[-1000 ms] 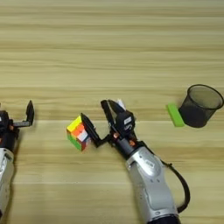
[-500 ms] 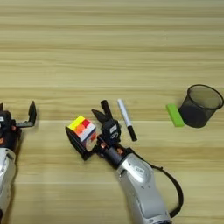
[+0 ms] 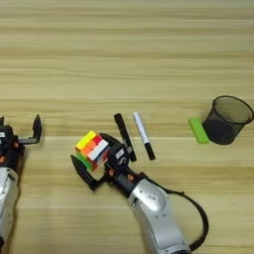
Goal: Move the objects on the table
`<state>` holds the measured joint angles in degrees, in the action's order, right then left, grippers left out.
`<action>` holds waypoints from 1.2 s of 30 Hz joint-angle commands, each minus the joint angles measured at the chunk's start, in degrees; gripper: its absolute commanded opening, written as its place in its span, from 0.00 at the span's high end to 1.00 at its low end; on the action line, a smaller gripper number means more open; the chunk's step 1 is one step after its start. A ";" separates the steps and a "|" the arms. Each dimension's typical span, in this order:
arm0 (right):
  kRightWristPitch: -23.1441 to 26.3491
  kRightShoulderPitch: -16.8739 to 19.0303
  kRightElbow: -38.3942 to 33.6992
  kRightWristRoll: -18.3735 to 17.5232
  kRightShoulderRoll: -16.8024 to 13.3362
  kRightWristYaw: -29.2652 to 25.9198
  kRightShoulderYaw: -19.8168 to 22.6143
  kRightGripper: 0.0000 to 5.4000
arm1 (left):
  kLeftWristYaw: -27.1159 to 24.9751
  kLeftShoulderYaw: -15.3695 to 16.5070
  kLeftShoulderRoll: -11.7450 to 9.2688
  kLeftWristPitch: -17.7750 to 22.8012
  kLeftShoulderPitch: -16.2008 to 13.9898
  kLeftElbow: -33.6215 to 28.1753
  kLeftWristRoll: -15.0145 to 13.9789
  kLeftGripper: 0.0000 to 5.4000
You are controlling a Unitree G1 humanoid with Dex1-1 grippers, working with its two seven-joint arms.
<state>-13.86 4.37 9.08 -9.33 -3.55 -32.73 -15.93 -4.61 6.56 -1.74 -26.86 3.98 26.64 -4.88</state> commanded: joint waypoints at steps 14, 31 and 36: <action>-0.97 -1.29 2.24 2.28 0.09 1.53 -0.02 0.25 | 0.01 -0.11 0.11 -0.01 0.28 -0.09 0.05 0.00; -6.57 -3.40 -1.47 0.60 -0.15 7.21 7.79 0.38 | 0.30 -0.01 -0.07 0.29 -0.35 -1.11 0.15 0.00; -7.74 -6.19 -0.26 -0.23 -0.95 10.88 13.29 0.38 | 0.24 0.02 -0.12 0.37 -0.47 -1.29 0.12 0.00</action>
<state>-20.84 0.18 8.63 -8.84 -4.15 -23.55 -5.00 -4.49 6.57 -1.71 -26.89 3.84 25.87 -4.89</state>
